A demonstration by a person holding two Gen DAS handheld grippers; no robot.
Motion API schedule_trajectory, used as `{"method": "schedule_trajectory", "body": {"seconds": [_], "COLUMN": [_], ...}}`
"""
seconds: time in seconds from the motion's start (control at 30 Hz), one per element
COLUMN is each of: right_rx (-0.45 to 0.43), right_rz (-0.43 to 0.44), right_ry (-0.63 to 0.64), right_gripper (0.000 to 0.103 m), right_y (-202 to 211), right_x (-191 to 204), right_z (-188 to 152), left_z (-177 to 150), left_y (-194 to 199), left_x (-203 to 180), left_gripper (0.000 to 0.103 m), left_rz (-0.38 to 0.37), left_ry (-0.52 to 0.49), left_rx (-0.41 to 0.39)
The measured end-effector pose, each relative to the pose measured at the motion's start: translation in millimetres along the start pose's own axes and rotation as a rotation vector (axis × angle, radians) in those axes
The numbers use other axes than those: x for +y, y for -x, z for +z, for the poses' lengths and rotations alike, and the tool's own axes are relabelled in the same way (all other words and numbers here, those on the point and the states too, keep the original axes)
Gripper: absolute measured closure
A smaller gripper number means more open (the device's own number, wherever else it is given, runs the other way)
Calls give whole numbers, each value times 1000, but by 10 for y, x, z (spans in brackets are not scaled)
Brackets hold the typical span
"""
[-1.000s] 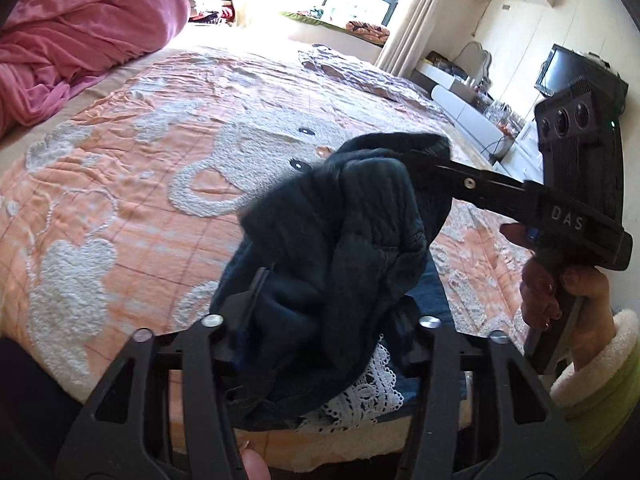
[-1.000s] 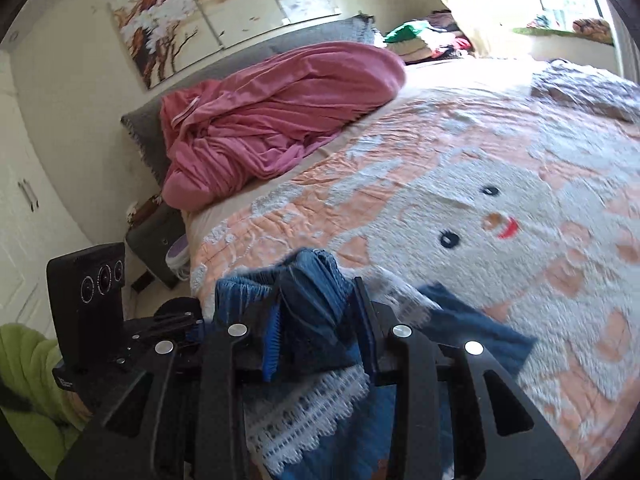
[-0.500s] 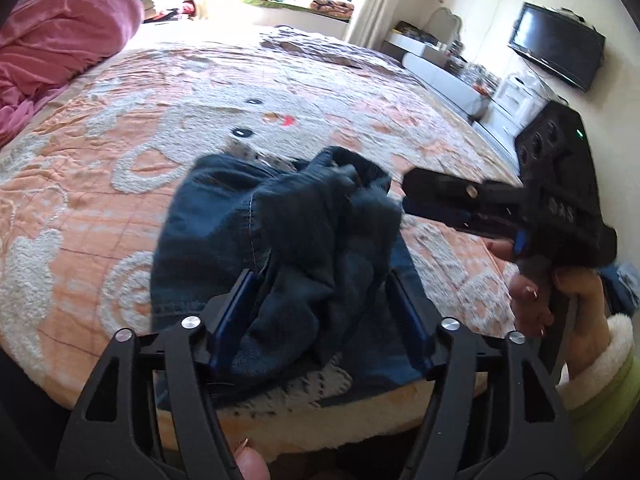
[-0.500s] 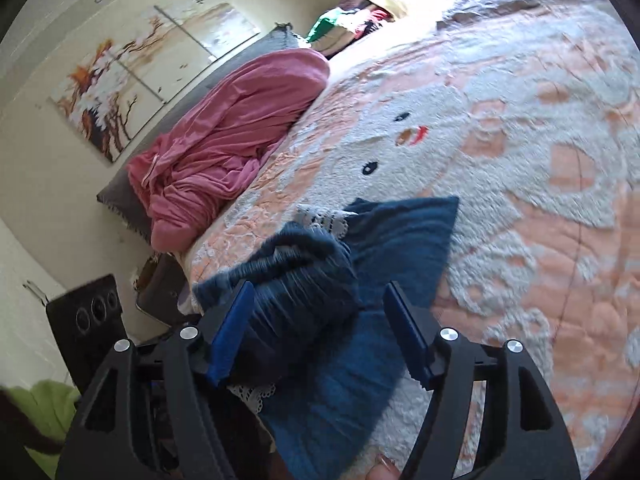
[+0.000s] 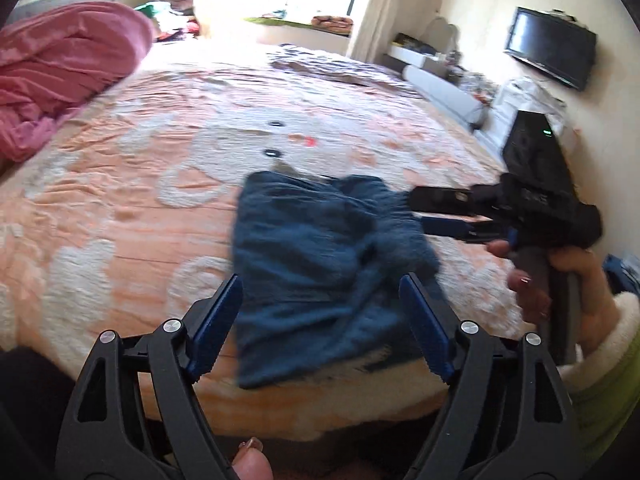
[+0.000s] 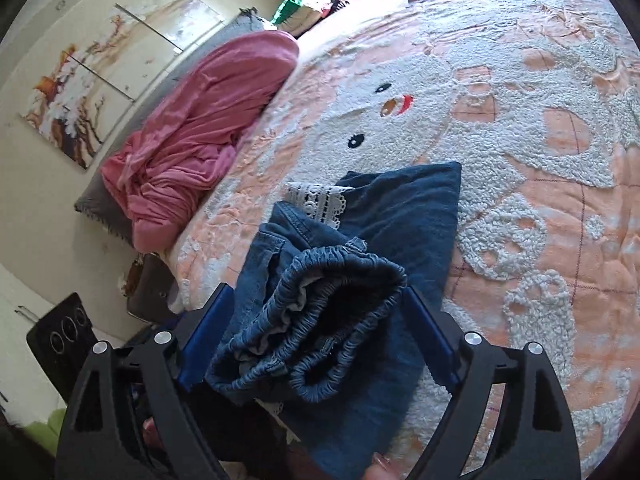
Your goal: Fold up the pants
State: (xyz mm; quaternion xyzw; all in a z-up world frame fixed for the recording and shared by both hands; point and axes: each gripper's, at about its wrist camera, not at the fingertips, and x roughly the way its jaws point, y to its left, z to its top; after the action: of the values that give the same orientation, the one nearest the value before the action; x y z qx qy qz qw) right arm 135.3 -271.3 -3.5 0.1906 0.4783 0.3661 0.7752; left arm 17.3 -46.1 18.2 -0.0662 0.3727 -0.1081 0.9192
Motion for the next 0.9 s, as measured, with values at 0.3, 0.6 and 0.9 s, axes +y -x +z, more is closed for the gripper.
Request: {"method": "schedule_trajectory", "body": {"seconds": [0.3,0.6,0.9], "right_rx": [61,21,19], "right_rz": [-61,-2,-70], "right_ry": [70,125,24], "right_gripper": [66,66,45], "right_y": [-348,-429,-261], "right_x": [256,292,-196], "right_z": [0,163,10], "left_z": [-145,-124,-230], "left_y": [-341,-327,-431], "left_x": [10,15,-128], "left_gripper": [35,35,30], "left_rz": [61,131,90], "left_ry": [-63,-81,-141], "left_rx": [81,63,101]}}
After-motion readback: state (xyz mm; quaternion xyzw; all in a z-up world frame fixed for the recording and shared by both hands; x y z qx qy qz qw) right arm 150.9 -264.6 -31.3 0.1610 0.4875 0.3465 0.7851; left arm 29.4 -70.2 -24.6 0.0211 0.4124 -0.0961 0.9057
